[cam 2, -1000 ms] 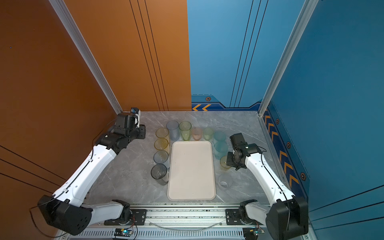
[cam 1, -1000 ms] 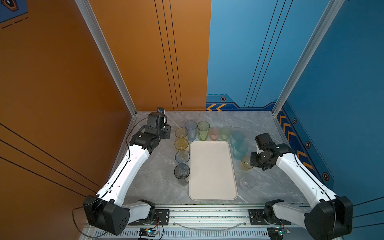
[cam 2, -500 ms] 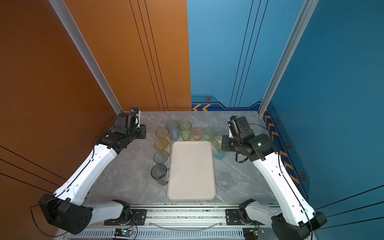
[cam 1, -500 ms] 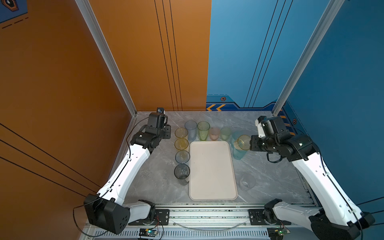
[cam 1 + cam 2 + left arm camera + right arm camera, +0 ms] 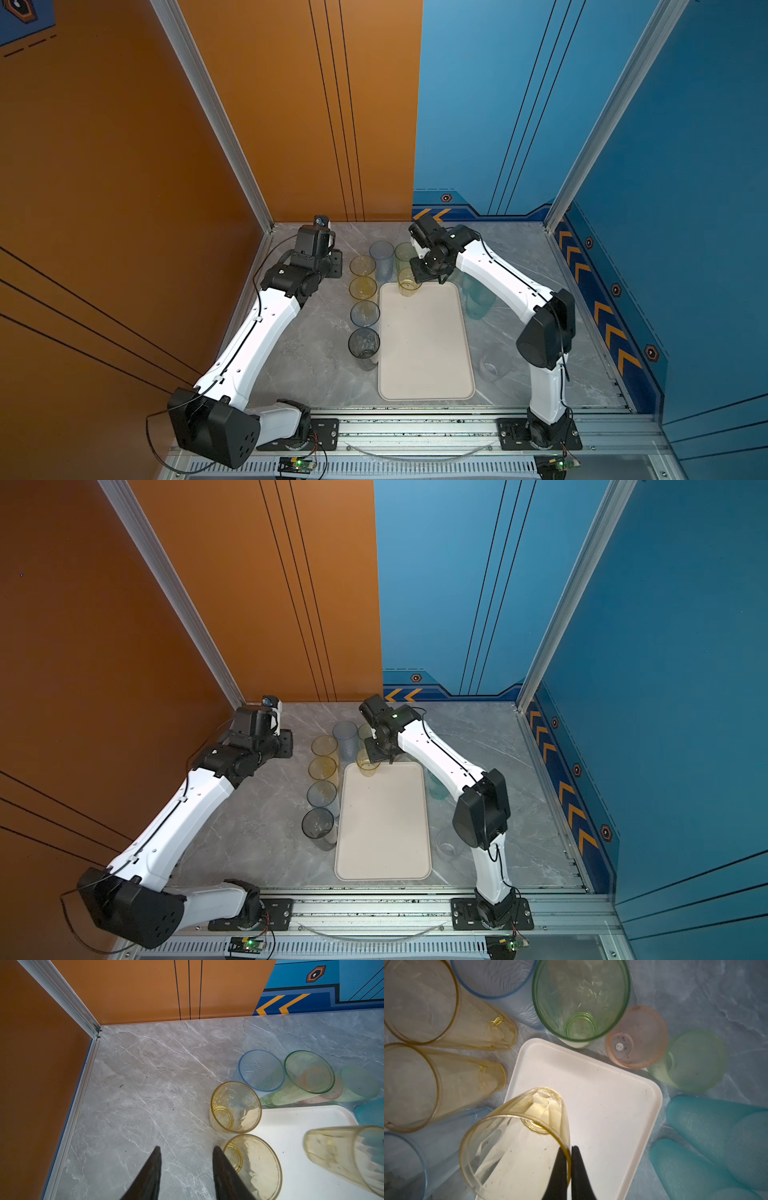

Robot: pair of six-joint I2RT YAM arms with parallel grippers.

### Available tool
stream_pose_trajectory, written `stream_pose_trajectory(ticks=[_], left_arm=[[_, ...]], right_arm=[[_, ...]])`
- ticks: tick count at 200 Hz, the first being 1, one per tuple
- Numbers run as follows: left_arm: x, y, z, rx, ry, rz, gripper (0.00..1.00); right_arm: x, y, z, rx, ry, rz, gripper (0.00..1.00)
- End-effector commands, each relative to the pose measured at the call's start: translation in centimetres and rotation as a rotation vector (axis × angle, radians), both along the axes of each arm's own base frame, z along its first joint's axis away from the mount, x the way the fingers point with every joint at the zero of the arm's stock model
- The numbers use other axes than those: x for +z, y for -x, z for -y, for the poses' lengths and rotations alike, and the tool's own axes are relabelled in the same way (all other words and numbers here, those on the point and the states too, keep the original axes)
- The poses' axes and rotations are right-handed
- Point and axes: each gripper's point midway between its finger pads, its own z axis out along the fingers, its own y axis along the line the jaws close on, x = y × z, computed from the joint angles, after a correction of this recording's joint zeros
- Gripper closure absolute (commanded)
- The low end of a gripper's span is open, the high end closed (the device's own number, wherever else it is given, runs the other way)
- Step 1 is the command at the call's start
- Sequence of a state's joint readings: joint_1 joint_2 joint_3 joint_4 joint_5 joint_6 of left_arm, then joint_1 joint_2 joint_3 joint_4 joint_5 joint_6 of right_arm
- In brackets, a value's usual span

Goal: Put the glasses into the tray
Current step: 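Grasp the small yellow glass with right gripper and carry it over tray, then lower the yellow glass onto the tray's far end and open right gripper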

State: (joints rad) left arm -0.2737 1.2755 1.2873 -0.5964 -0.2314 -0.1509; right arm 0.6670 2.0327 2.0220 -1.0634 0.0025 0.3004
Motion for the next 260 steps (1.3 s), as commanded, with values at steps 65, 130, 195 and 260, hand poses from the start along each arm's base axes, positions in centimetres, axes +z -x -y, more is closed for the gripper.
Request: stream_pose_trajectory(ticks=[65,130,195,260], left_arm=[[-0.7,0.3,-0.6,-0.008,0.009,-0.041,0.58],[-1.0,0.2,-0.8,-0.009,0.015,-0.048,0.58],[-1.0,0.2,-0.9,-0.011,0.014,-0.059,0.58],[-0.9,0.4,-1.1,-0.010,0.014,-0.060,0.57]], right_arm=[[-4.3,-3.4,-3.5,0.042,0.072,0.001,0.99],[-6.6,-4.1,-3.9,0.038,0.099,-0.018,0.98],[-8.1,-4.5,-4.2,0.032,0.098,-0.041,0.98],[-8.9,-4.6,-4.2,0.032,0.102,-0.053,0.97]])
